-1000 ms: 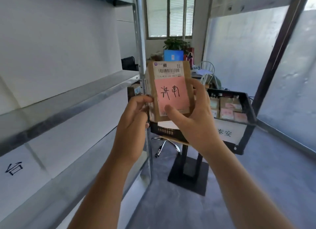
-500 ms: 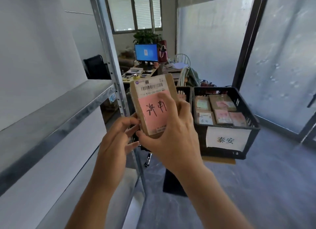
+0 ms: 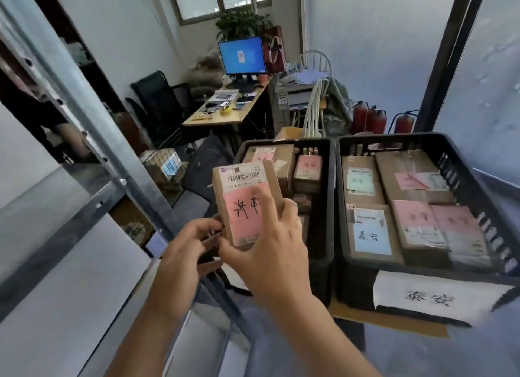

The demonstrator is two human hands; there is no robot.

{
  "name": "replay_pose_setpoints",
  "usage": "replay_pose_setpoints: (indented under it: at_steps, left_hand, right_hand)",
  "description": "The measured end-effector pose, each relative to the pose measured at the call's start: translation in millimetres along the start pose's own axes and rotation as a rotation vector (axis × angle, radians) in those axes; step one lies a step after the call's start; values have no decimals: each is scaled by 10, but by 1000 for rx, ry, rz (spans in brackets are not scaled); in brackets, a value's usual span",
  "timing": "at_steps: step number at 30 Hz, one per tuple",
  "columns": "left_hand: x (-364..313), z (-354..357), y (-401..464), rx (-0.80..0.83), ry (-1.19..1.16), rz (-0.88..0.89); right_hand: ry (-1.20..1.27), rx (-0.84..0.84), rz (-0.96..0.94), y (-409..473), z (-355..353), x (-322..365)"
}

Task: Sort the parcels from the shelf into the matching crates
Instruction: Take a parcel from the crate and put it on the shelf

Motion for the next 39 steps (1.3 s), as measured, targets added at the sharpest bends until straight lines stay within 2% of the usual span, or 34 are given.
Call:
replay_pose_setpoints:
  at_steps: [3, 7, 11, 18, 25, 32, 35, 39]
  left_hand:
    - [65, 295, 473, 89, -29, -42]
    - [258, 384, 1023, 110, -43, -54]
    - [393, 299, 1550, 128, -51, -39]
    - [529, 26, 2241, 110, -69, 10]
    - [735, -26, 2492, 137, -67, 11]
    - [794, -19, 2506, 142, -56, -7]
    - [702, -12, 2506, 142, -54, 4]
    - [494, 18, 2468, 123, -17, 50]
  right_hand:
    - [-31, -6, 124, 386, 61, -439]
    - [-147, 19, 298, 776, 196, -961]
    - [-274, 114, 448, 1101, 461, -1296]
    - [-385, 162, 635, 1412, 1041, -1598]
    - [-301, 174, 697, 1396, 1578, -1886]
    - [-177, 204, 721, 1417, 1553, -2006]
    - [-237, 207, 672, 1449, 1418, -1929]
    - [-307, 180, 518, 1610, 1111, -1663]
Point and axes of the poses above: each hand's wrist, its own y-axis towards the middle knuckle, its own z-axis out of the palm, x = y × z, the point moved 4 cm from there along y, towards the middle knuckle, and after that the axes turned 1 degree about x, right-handed, at the moved point
